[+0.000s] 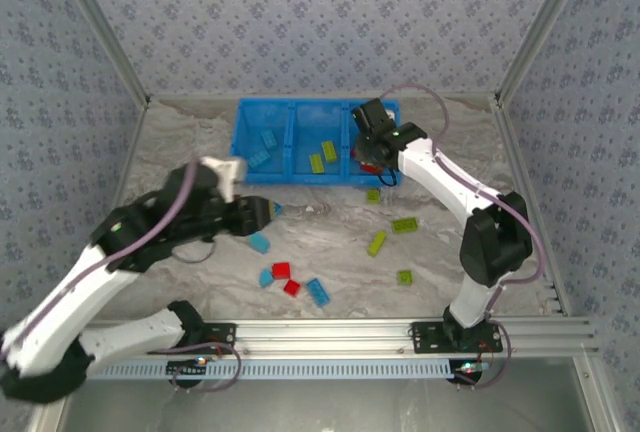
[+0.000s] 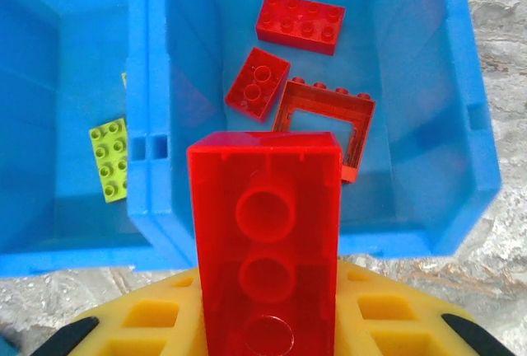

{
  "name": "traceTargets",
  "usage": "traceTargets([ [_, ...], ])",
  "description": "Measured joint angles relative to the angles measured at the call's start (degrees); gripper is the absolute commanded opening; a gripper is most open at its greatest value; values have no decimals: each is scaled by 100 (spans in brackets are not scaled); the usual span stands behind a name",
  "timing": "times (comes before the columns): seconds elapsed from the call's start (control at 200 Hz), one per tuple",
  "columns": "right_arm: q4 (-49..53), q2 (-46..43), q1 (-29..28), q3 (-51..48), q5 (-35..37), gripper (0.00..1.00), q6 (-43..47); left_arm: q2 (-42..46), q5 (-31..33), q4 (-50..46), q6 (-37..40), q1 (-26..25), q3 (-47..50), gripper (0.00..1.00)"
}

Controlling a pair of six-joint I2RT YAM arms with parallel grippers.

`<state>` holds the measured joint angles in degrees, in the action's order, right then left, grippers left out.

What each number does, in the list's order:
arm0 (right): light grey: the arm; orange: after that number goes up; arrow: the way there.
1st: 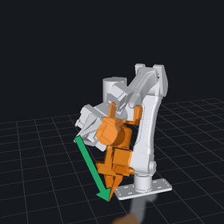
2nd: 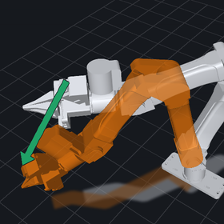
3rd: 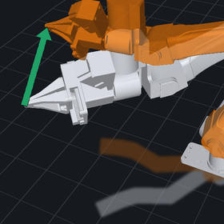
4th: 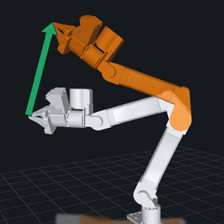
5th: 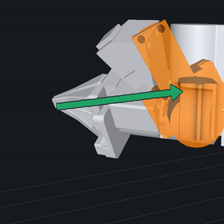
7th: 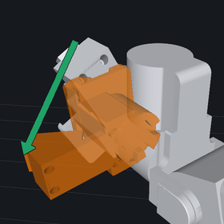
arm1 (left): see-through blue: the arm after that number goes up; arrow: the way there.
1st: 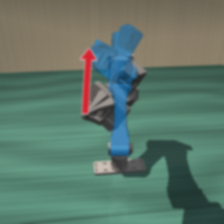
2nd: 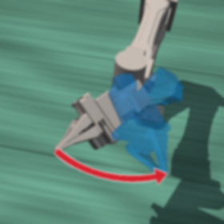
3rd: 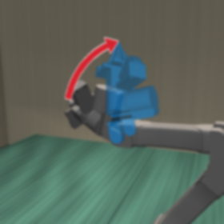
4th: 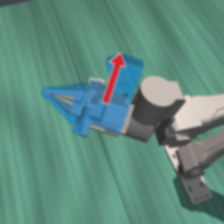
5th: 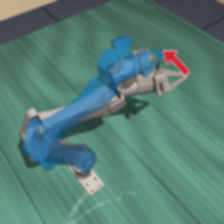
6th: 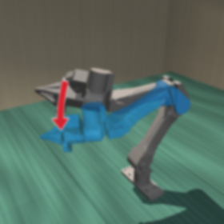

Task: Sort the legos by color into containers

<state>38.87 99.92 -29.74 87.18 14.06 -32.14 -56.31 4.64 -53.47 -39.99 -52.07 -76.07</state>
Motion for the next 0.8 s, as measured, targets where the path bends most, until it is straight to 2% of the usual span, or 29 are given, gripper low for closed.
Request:
traceTargets([
  [0.135, 46, 289, 205, 249, -170, 20, 109, -1493, 1346, 597, 146, -1108, -903, 50],
  [0.29, 254, 619, 531, 787, -317, 20, 195, -2769, 2162, 833, 409, -1757, -1930, 51],
  [0.415, 514, 1139, 686, 1545, -234, 21, 221, -3438, 2516, 1025, 522, -2127, -2446, 52],
  [0.535, 855, 1821, 699, 2352, 39, 22, 203, -3794, 2610, 1176, 525, -2334, -2551, 52],
  [0.799, 1569, 3217, 769, 3495, 636, 24, -26, -3969, 2721, 1480, 503, -2371, -2549, 52],
])
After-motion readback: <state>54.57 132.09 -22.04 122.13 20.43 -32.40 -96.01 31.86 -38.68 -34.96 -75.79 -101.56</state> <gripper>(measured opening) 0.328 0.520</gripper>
